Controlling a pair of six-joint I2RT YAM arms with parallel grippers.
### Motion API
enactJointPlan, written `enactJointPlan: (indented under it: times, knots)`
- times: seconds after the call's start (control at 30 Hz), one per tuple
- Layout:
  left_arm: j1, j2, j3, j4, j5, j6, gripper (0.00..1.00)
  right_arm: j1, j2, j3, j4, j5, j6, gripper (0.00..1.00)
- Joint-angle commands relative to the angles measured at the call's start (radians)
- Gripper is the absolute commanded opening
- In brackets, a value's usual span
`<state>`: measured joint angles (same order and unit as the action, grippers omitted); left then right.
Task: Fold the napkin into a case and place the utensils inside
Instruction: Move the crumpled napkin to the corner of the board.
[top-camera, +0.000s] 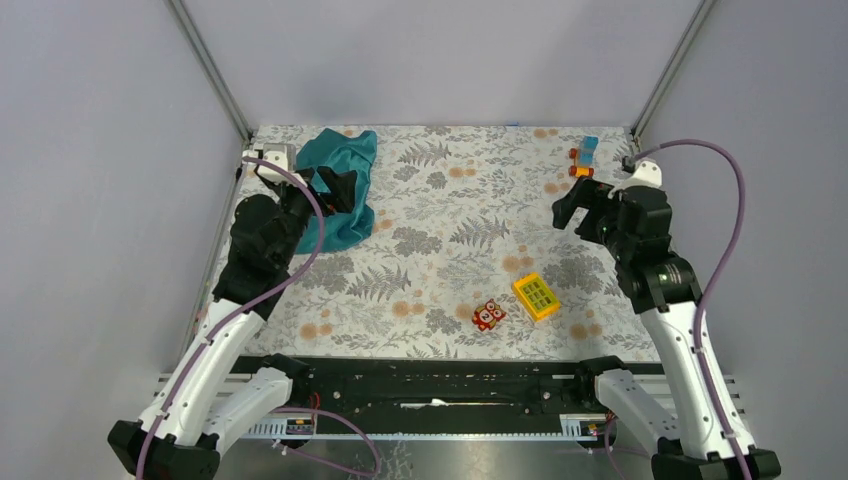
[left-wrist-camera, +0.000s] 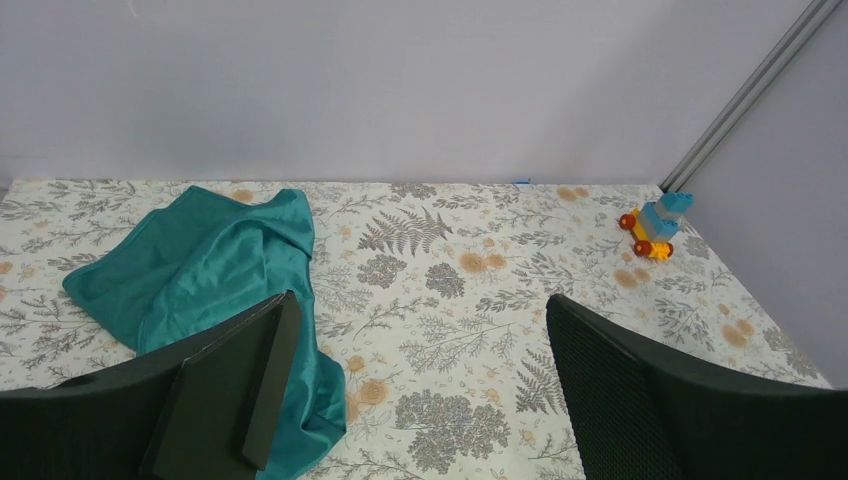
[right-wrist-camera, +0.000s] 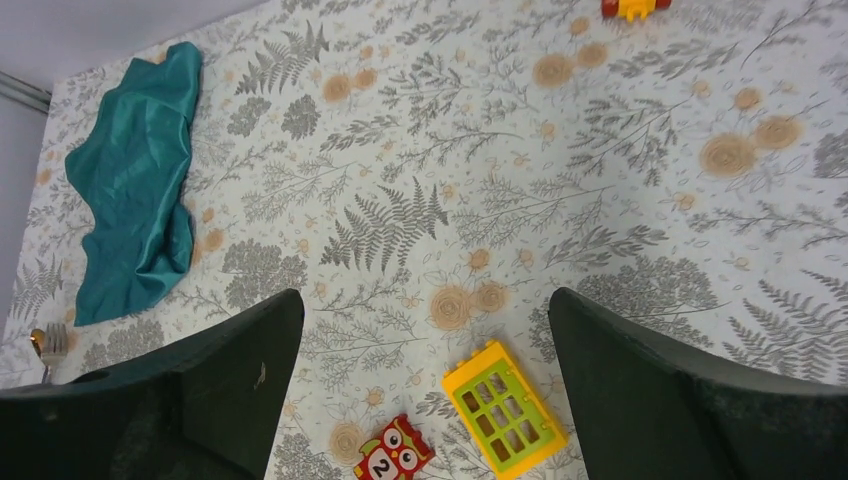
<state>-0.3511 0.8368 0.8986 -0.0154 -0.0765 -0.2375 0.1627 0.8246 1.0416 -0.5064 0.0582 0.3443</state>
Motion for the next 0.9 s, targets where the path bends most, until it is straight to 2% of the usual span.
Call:
enactJointPlan:
  times: [0.0,0.17,0.33,0.53,0.67,0.87]
  knots:
    - [-0.006,0.013,0.052,0.063,-0.002,-0.017,0.99,0.018,0.079,-0.032,0.117,-0.055,0.066,1.0]
    - [-0.006,0.041,0.087,0.025,0.023,-0.034,0.99,0.175,0.251,-0.098,0.357,-0.083,0.133,1.0]
    - [-0.006,0.062,0.109,-0.009,0.012,-0.049,0.99,0.297,0.537,-0.094,0.659,-0.119,0.305,1.0]
    - [-0.006,0.11,0.116,-0.05,-0.11,-0.074,0.99,0.449,0.912,0.044,0.957,-0.132,0.462,1.0]
    - [-0.006,0.194,0.157,-0.124,-0.201,-0.099,0.99,0.511,1.132,0.206,1.004,-0.169,0.51,0.94]
    - [-0.007,0.284,0.185,-0.285,-0.293,-0.229,0.99,0.568,1.334,0.407,0.956,-0.16,0.454,0.76]
